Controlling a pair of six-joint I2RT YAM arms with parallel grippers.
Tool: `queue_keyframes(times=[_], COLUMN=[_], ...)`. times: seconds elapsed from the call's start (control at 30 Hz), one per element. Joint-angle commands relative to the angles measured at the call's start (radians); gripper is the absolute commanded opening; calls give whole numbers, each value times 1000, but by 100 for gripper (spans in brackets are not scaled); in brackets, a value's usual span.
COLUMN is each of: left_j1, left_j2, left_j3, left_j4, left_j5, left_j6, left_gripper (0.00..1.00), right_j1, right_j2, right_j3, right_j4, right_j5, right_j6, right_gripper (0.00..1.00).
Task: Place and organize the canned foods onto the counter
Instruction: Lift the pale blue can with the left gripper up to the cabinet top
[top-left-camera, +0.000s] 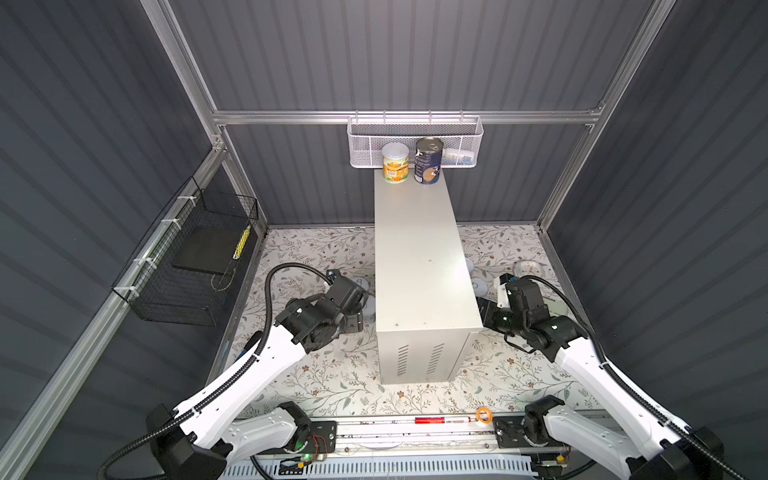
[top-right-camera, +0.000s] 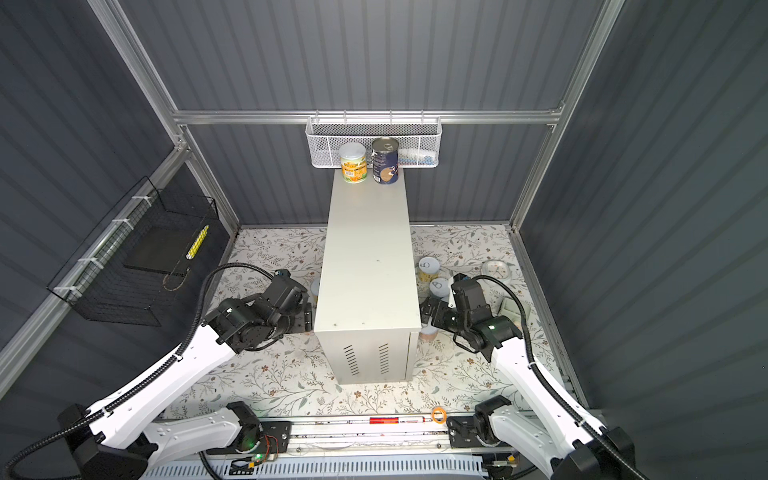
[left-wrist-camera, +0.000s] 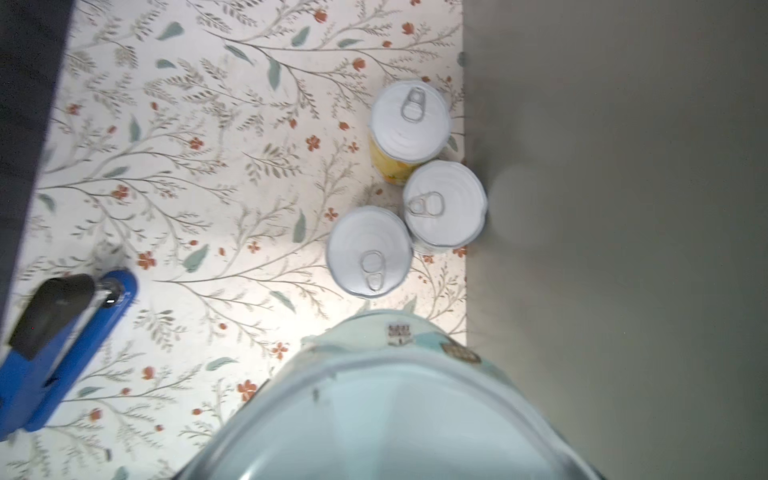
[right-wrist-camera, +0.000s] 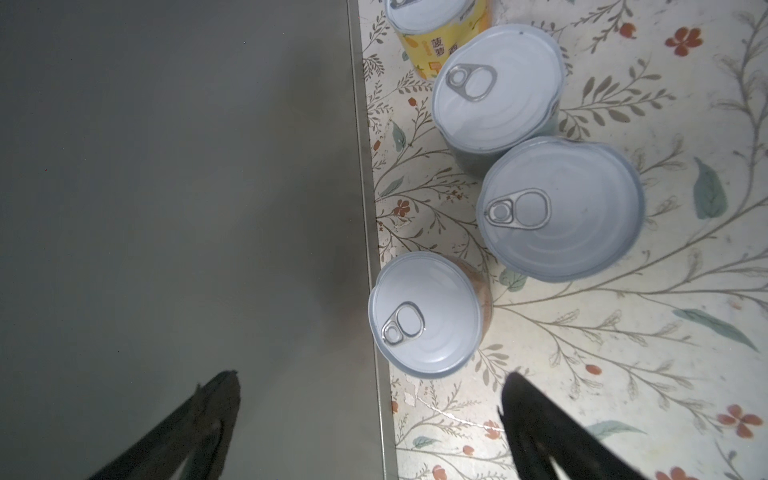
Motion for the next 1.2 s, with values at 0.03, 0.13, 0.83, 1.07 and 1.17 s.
queue_keyframes(times=[0.03,0.13,0.83,1.07,1.17], left_j1=[147,183,190,52,34], left_j2=[24,92,697,645,700], left_j3=[183,383,1352,1175,1259], left_j4=[-132,-139,-107,98,70], left_j5=[-64,-83,150,59,108], left_j6=[195,284,484,462,445], left_gripper=[0,0,0,0,0], right_j1=[2,-4,-30,-29,-29], right_j2=[-14,-27,-60,-54,-31], right_j3=[44,53,310,372,399], right_j4=[-18,-22,-125,-78,-67], right_j5=[13,30,136,199,168], right_j6=[-37,-44,-135,-143,-142], right_gripper=[99,99,99,97,98])
